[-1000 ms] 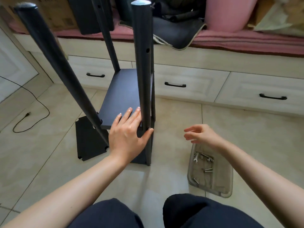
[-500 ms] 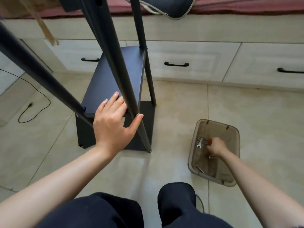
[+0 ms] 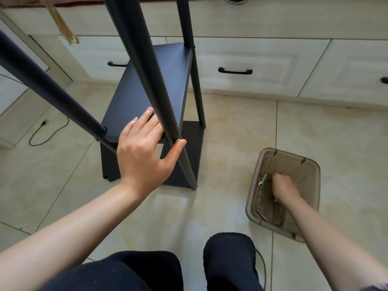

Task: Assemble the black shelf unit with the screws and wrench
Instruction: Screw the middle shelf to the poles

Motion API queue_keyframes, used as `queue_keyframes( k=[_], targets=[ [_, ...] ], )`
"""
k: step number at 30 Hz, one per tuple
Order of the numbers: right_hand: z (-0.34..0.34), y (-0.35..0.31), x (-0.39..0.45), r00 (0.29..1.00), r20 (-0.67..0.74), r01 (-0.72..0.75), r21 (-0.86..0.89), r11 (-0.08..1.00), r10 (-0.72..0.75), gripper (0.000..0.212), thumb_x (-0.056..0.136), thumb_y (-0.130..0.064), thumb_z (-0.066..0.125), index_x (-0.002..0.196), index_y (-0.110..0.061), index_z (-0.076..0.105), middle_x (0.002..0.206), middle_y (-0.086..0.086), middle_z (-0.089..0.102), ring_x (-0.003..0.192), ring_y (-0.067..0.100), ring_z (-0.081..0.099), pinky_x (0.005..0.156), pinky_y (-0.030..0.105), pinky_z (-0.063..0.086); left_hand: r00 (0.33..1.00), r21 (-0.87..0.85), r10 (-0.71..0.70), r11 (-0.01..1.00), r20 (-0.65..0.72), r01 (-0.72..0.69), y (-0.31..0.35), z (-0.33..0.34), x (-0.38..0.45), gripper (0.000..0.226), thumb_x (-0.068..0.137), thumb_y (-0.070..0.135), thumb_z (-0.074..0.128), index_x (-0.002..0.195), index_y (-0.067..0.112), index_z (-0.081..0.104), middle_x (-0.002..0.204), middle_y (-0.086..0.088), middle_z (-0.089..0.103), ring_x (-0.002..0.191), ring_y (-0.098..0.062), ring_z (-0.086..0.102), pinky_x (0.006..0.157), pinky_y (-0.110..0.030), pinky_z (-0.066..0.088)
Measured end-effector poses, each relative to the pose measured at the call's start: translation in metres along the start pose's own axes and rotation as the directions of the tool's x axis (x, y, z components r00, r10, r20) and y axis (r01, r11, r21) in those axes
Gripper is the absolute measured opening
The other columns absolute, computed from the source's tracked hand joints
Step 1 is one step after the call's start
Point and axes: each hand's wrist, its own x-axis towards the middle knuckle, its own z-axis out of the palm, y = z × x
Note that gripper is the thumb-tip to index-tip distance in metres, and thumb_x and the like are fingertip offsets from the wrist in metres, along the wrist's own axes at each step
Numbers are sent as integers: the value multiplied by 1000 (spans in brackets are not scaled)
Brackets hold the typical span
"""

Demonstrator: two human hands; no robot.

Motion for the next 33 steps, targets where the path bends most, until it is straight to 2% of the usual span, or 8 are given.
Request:
queue_keyframes(
  k=[9,13,17,20,23,25,28,33],
  targets=[
    [-2,0,-7,1000,15,-13,13,1000,12,23,100,-9,41,113,0,59,119,26,61,109,41,59,85,39,46,1000,-3,4,1000,10,-4,-3,1,1,43,93,43,63,117,9,73,135,-8,65,135,-28,54,108,-54,41],
    [-12,-3,-19,998,-66,27,99,995,-21,12,98,-13,55,101,-2,57,102,23,64,94,40,62,78,42,51,1000,10,-4,1000,19,4,-2,2,1,41,93,42,64,117,10,74,134,-6,66,136,-28,53,110,-53,40],
    [-35,-12,-39,978,-194,119,234,965,-73,6,94,-13,62,96,-9,58,95,15,67,80,26,59,74,38,52,996,-2,-44,999,79,45,1,-1,2,42,93,43,64,120,12,73,137,-5,64,139,-27,50,114,-50,37],
    [-51,-21,-68,960,-260,189,322,928,-105,15,94,-13,64,108,-7,64,98,9,69,84,19,60,80,30,50,989,-12,-65,998,133,67,1,-7,3,43,93,44,65,123,15,71,140,-3,61,141,-26,47,116,-47,35],
    [-70,-38,-100,940,-308,263,389,883,-145,13,92,-14,67,104,-9,69,95,2,71,88,16,64,82,27,48,978,-18,-88,995,192,93,4,-13,4,45,93,44,67,129,17,69,145,-1,57,144,-24,43,119,-44,31],
    [-82,-60,-122,935,-315,309,498,810,-163,10,94,-16,66,101,-11,68,92,-1,71,88,16,66,81,30,52,970,-25,-103,994,222,111,6,-16,5,47,94,46,65,133,18,66,148,0,54,146,-23,40,120,-43,28],
    [-94,-105,-147,938,-291,343,715,609,-187,6,101,-16,53,103,-14,58,96,3,69,91,14,67,76,29,55,951,-8,-120,992,284,127,9,-20,7,52,97,50,58,140,21,60,153,3,48,149,-20,33,123,-42,22],
    [-90,-188,-157,961,-176,245,903,353,-214,15,106,-24,36,101,-20,49,97,8,69,94,17,67,76,28,53,933,-10,-108,993,343,118,4,-25,10,58,98,55,52,147,24,52,159,6,39,153,-16,24,125,-37,16]
  ],
)
